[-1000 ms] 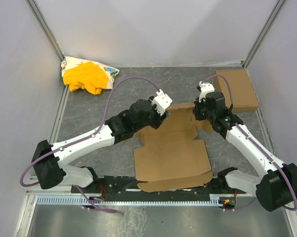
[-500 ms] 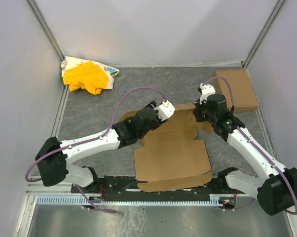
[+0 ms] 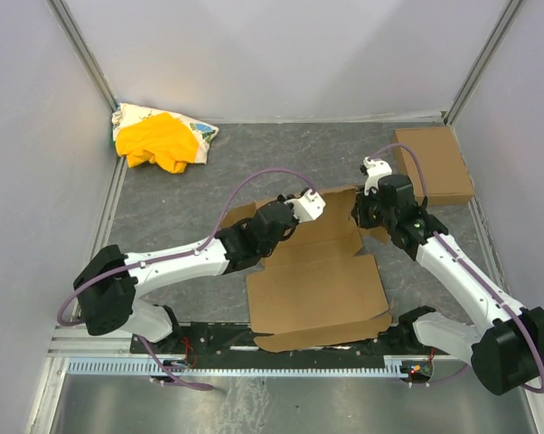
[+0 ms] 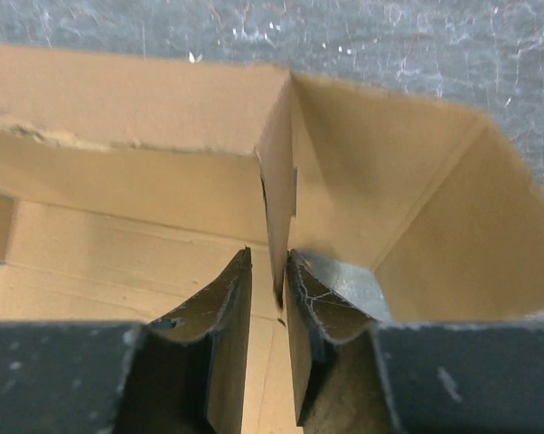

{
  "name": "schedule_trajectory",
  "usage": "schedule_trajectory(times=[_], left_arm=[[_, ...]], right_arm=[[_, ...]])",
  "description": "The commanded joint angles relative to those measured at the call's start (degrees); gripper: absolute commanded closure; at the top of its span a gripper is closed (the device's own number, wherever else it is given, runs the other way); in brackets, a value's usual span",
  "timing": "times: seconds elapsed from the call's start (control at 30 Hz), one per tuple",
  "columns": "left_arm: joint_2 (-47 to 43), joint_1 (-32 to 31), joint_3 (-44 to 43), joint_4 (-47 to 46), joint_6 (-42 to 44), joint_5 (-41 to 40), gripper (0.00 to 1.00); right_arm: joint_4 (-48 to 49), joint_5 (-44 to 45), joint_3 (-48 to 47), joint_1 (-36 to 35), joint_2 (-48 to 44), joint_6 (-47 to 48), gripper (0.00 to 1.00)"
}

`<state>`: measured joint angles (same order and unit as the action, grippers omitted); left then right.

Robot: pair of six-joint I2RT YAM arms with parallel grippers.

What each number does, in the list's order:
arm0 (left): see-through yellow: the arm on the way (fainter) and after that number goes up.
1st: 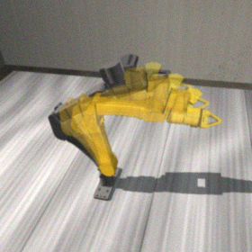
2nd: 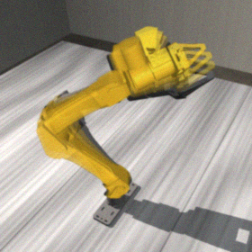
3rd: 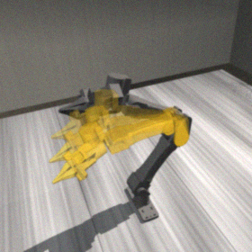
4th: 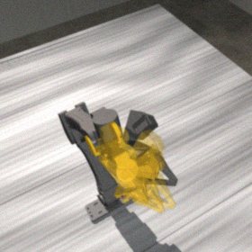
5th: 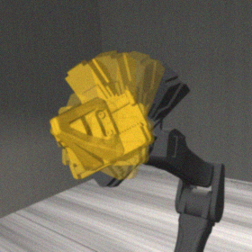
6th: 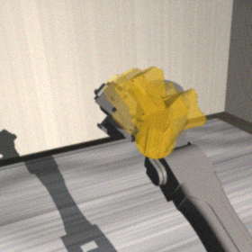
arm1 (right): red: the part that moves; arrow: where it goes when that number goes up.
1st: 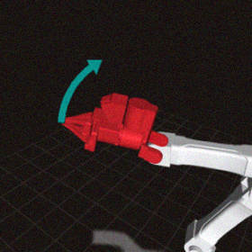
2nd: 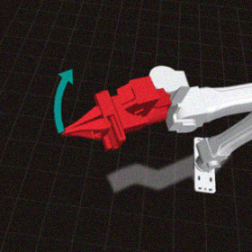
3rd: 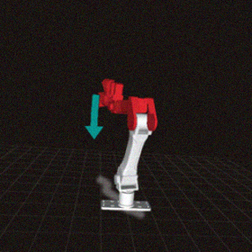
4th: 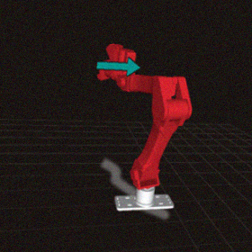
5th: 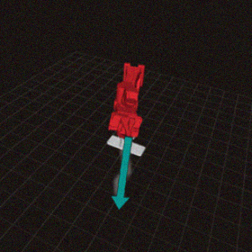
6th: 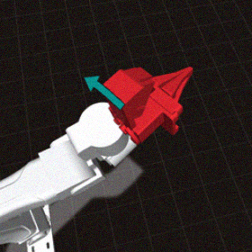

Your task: Fold the paper box

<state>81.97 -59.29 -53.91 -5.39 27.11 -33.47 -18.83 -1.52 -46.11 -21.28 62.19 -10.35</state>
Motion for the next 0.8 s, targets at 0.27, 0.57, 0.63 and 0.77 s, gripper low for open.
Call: schedule_trajectory(times=[0.27, 0.57, 0.63, 0.77], left_arm=[[-3.18, -0.38, 3.18, -6.88, 6.62, -7.31, 0.97], [-10.44, -0.37, 3.63, -3.67, 9.78, -5.90, 0.96], [-11.90, -0.43, 4.95, -3.83, 10.77, -5.53, 0.96], [-13.24, -0.41, 7.53, -6.11, 14.51, -5.50, 0.96]], right_arm=[[-8.94, 3.36, -6.41, -0.23, -5.98, -1.99, 0.44], [-13.68, 16.07, -12.98, 5.12, -4.30, -2.57, 0.35], [-11.64, 14.10, -12.61, 9.02, -3.50, -3.51, 0.35], [-6.03, 5.94, -11.19, 17.16, -1.65, -6.28, 0.37]])
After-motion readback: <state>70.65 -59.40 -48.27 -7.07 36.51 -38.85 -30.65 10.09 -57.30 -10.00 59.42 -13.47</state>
